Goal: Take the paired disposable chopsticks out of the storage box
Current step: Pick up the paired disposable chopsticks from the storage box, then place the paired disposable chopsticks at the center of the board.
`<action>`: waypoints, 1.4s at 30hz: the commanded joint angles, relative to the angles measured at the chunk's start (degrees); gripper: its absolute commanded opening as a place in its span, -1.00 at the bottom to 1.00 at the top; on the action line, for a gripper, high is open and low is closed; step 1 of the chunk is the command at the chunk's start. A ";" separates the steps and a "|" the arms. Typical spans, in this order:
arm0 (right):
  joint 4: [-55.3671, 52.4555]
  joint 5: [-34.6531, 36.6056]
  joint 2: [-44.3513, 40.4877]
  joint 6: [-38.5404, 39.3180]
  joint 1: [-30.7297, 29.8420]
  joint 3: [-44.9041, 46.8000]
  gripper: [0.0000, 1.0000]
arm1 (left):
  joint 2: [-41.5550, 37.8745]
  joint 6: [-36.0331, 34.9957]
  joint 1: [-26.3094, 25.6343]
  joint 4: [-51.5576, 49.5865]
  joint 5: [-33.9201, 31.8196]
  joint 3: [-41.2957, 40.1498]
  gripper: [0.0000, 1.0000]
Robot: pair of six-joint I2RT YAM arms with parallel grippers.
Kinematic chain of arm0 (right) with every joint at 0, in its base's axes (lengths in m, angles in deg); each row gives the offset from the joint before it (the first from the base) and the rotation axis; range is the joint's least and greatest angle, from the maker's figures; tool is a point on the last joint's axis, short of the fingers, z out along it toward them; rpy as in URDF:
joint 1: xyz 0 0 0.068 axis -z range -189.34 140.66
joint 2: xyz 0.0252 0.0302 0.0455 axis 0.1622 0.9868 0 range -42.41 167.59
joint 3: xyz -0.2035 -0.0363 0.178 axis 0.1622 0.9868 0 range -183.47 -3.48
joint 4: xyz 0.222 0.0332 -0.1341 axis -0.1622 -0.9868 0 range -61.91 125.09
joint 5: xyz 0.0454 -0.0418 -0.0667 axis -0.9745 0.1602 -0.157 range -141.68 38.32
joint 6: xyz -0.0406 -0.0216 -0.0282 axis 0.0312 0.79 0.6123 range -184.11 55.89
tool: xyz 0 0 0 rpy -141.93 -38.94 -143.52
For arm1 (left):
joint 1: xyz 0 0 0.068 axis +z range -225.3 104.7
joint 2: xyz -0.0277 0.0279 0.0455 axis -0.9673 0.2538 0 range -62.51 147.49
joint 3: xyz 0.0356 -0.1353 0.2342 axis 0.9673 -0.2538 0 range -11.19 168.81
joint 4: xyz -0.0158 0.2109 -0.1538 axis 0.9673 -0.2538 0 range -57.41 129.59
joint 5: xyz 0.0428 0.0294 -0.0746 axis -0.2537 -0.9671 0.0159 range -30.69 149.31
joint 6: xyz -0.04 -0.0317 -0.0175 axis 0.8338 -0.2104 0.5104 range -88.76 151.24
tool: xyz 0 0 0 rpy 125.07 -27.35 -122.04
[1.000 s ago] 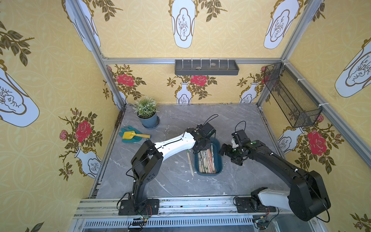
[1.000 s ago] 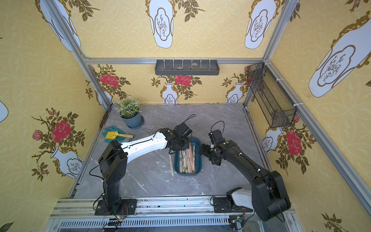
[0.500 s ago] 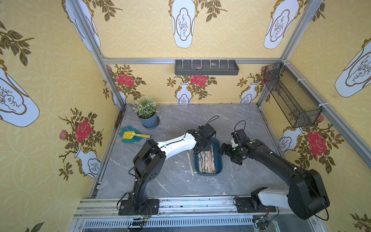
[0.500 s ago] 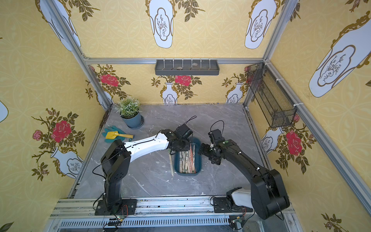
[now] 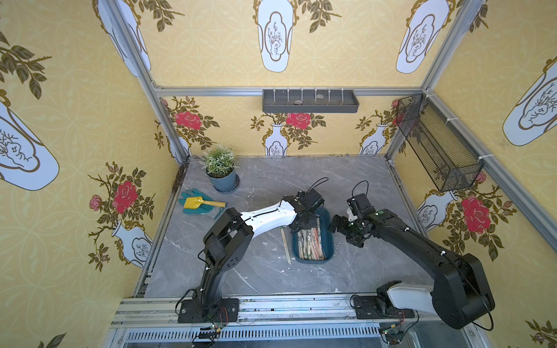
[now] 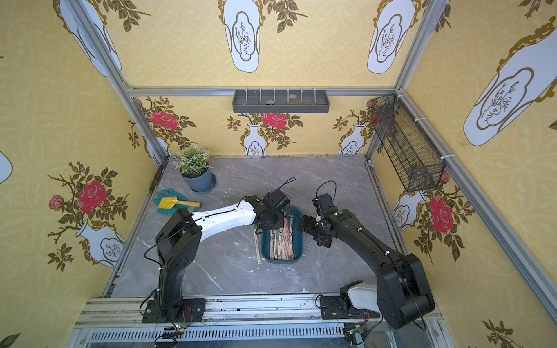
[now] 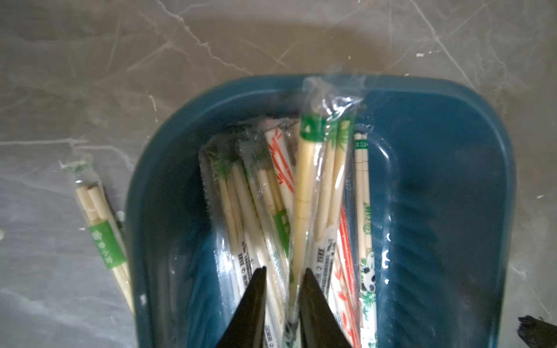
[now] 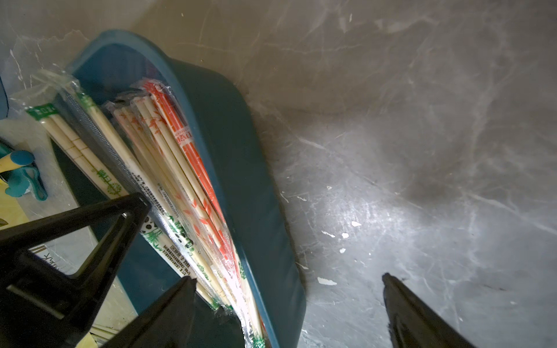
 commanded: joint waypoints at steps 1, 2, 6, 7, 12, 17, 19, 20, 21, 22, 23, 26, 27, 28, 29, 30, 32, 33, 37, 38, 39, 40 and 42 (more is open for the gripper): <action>-0.31 1.18 0.10 0.35 0.01 -0.51 0.95 | 0.60 -0.91 0.08 0.96 0.26 -0.54 -0.66; -0.39 1.16 0.12 0.37 0.01 -0.54 0.95 | 0.51 -0.98 0.08 1.05 0.24 -0.54 -0.72; -0.74 1.17 -0.38 0.31 0.01 -0.77 0.95 | -0.38 -1.11 0.08 0.88 0.17 -0.54 -0.91; -0.82 1.17 -0.48 0.25 0.01 -0.82 0.95 | -0.90 -1.16 0.08 0.70 0.23 -0.54 -0.94; -1.10 0.90 -1.50 0.38 0.01 -1.44 0.95 | -4.56 -1.54 0.08 -1.07 -0.78 0.45 -1.00; -1.01 0.10 -2.58 0.17 -0.08 -2.30 0.95 | -9.35 -1.81 0.30 -4.35 -3.07 1.57 -1.00; -0.76 -0.81 -2.92 0.21 -0.44 -2.82 0.95 | -11.41 -1.65 0.58 -5.79 -4.74 1.11 -1.00; -0.66 -1.02 -3.02 0.16 -0.80 -3.19 0.95 | -12.29 -1.57 0.69 -6.34 -5.61 0.44 -1.00; -0.66 -1.05 -3.11 -0.04 -1.44 -3.62 0.95 | -13.53 -1.23 0.94 -6.94 -6.16 -0.59 -1.00; -0.68 -0.83 -3.20 -0.22 -2.25 -3.93 0.95 | -14.73 -0.69 1.32 -7.37 -6.49 -1.46 -1.00; -0.75 -0.42 -3.29 -0.49 -3.17 -4.21 0.95 | -16.08 -0.38 1.54 -7.47 -6.52 -2.78 -1.00; -1.01 1.80 -3.62 -1.93 -6.76 -4.88 0.95 | -19.83 1.36 2.51 -7.48 -7.09 -7.76 -1.00; -0.88 2.42 -3.72 -2.75 -8.00 -4.81 0.95 | -21.10 1.82 2.83 -7.07 -7.16 -9.70 -1.00; -0.60 2.65 -3.73 -3.42 -8.77 -4.63 0.95 | -22.09 2.48 3.21 -6.74 -7.07 -11.50 -1.00; -0.34 2.68 -3.73 -3.91 -9.20 -4.45 0.95 | -22.77 2.98 3.60 -6.33 -6.71 -13.18 -1.00; 0.02 2.75 -3.73 -4.51 -9.60 -4.21 0.95 | -23.43 3.41 4.13 -5.49 -6.06 -15.01 -1.00; 0.22 2.91 -3.51 -5.16 -10.09 -4.25 0.95 | -24.17 4.16 5.01 -3.73 -5.05 -18.32 -1.00; 0.07 3.03 -3.34 -5.30 -10.32 -4.41 0.95 | -24.14 4.55 5.57 -2.67 -4.44 -19.81 -1.00; -1.55 4.01 -3.11 -5.50 -10.63 -5.15 0.95 | -22.38 4.61 6.97 0.77 -2.83 -23.16 -1.00; -2.00 4.24 -3.11 -5.35 -10.59 -5.23 0.95 | -21.64 4.48 7.24 1.86 -2.30 -23.77 -1.00; -2.31 4.34 -3.11 -5.29 -10.66 -5.33 0.95 | -20.86 4.49 7.44 2.93 -1.84 -24.15 -0.99; -2.54 4.46 -3.05 -5.15 -10.70 -5.30 0.95 | -20.15 4.50 7.53 3.72 -1.48 -24.33 -0.99; -3.23 4.75 -2.65 -4.71 -10.68 -5.51 0.95 | -18.25 4.43 7.64 5.27 -0.68 -24.04 -0.98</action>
